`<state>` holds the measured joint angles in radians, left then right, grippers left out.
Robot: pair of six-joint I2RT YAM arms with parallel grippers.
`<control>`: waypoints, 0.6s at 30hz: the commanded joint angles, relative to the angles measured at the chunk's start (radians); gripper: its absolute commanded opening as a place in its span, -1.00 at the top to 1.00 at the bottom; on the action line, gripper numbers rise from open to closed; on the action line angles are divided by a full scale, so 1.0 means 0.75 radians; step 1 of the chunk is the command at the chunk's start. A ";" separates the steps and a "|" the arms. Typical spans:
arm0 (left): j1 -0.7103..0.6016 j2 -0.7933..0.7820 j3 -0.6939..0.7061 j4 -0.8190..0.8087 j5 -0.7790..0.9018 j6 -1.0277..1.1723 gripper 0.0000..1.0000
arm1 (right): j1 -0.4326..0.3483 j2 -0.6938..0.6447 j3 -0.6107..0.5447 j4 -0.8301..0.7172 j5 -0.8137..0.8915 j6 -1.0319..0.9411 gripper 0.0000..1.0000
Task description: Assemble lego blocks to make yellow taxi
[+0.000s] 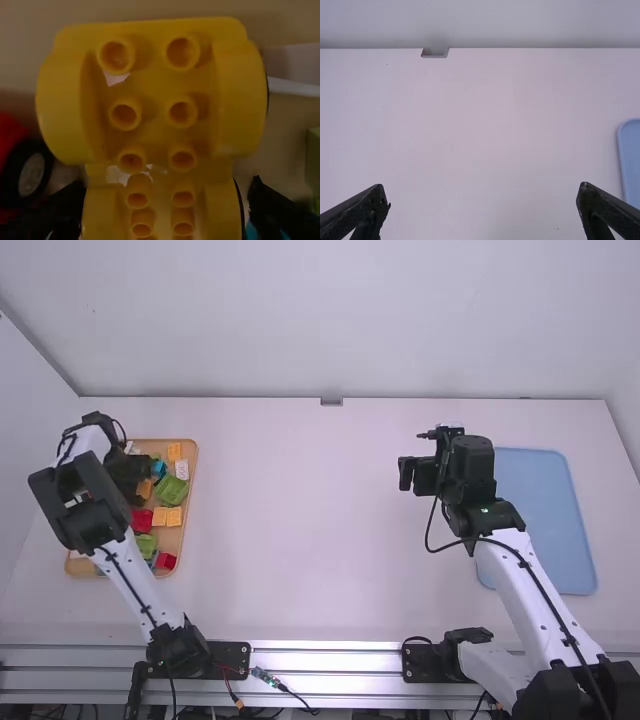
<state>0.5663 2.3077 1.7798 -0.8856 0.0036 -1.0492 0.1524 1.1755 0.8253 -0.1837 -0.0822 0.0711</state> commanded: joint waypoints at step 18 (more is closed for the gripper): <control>0.021 0.007 0.139 -0.210 -0.189 0.050 0.96 | -0.003 0.011 0.051 0.004 0.005 0.000 -0.98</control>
<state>0.5751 2.3039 1.8278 -1.0321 -0.0856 -1.0378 0.1524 1.1755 0.8253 -0.1833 -0.0822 0.0719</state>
